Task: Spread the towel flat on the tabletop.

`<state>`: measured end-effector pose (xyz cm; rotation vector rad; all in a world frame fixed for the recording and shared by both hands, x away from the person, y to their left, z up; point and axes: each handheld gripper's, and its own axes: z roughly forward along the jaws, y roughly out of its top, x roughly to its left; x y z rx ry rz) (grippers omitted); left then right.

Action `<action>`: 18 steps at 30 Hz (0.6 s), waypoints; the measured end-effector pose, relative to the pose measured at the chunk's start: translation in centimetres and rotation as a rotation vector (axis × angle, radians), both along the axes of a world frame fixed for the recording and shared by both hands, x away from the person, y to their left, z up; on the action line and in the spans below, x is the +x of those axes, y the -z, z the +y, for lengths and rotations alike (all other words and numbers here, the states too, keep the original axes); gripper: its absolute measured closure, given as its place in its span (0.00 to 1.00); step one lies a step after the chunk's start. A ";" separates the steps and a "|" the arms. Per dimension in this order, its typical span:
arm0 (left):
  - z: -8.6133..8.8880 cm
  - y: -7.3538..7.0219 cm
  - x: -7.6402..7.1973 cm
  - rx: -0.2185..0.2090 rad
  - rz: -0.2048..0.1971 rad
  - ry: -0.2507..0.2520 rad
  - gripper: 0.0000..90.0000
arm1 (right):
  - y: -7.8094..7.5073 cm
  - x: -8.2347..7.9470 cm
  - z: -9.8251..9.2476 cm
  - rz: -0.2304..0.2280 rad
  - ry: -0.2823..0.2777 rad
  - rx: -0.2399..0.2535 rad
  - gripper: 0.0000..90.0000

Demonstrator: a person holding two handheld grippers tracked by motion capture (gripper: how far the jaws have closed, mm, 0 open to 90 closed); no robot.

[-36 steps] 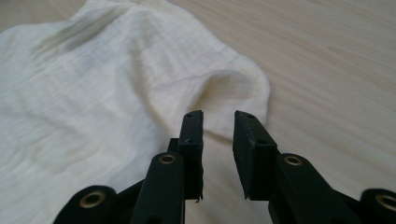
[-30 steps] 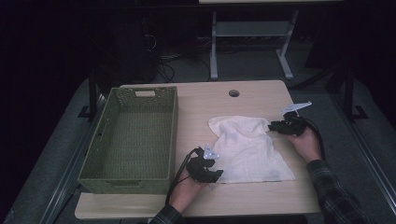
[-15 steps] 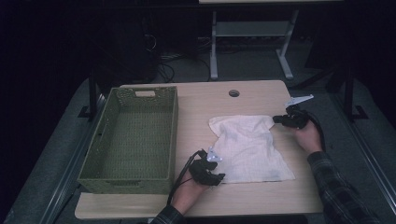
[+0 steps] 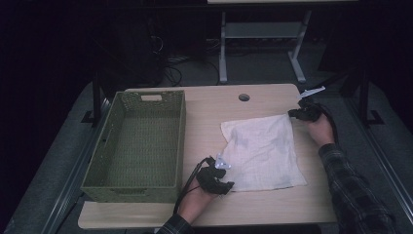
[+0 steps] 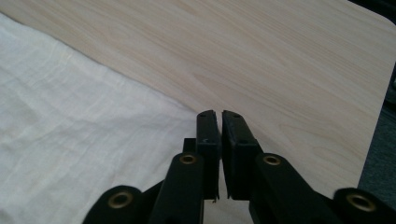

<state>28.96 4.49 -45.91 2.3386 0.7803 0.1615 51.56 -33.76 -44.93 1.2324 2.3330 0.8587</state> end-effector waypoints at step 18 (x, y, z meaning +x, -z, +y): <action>-0.5 -2.5 4.3 -0.088 -0.026 -0.081 0.53 | -1.1 -2.3 0.1 -0.023 -0.060 0.126 0.77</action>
